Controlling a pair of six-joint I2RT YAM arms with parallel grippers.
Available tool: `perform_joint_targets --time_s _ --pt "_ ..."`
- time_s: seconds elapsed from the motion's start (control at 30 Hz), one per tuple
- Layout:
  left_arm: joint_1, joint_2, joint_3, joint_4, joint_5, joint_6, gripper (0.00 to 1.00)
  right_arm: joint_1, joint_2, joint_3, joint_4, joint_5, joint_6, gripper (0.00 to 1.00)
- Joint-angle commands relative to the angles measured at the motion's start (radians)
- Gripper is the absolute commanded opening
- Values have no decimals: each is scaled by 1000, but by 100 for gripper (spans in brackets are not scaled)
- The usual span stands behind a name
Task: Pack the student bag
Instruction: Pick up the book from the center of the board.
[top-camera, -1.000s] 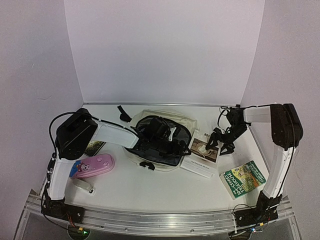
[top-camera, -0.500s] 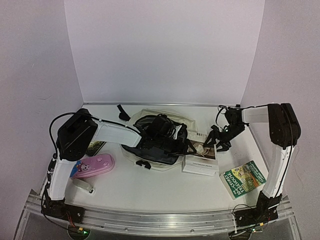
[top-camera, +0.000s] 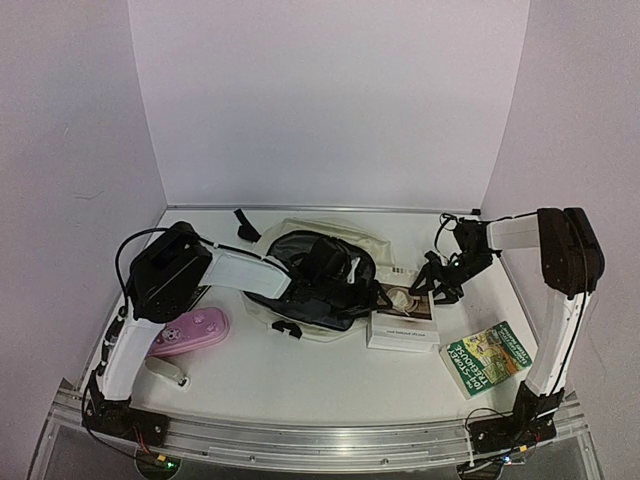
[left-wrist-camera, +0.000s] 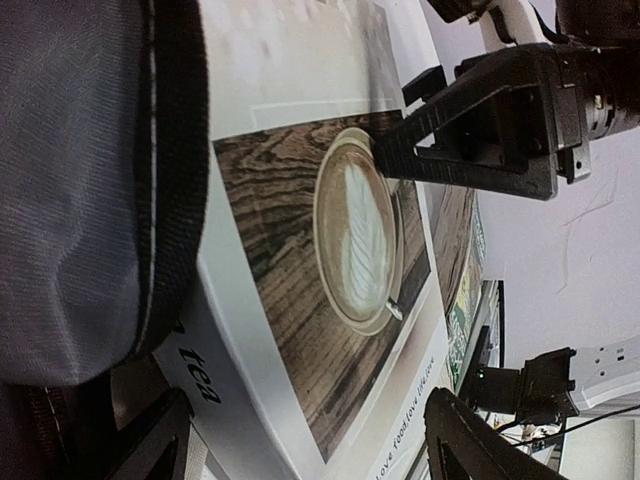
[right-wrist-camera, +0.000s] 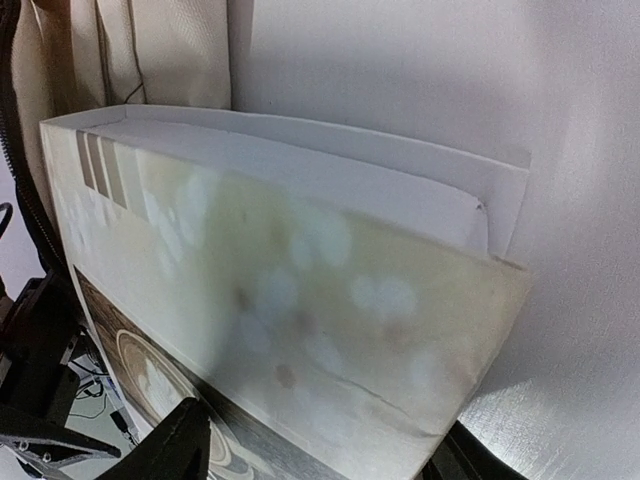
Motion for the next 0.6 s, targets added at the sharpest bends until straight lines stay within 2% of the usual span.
perform_joint_targets --time_s 0.0,0.23,0.33,0.4,0.47,0.57 --pt "-5 52 75 33 1 -72 81 22 24 -45 -31 -31 2 66" --pt "-5 119 182 -36 6 -124 80 23 7 -60 -14 -44 4 66" --pt "-6 123 200 -80 -27 -145 84 23 0 -68 -12 -29 2 66" --pt "-6 109 177 -54 -42 -146 82 22 2 -72 -12 -29 2 65" --pt "-6 89 115 83 -16 -154 68 23 2 -72 -10 -34 3 65" --pt "-7 66 80 234 30 -141 40 23 -8 -62 -13 -42 4 66"
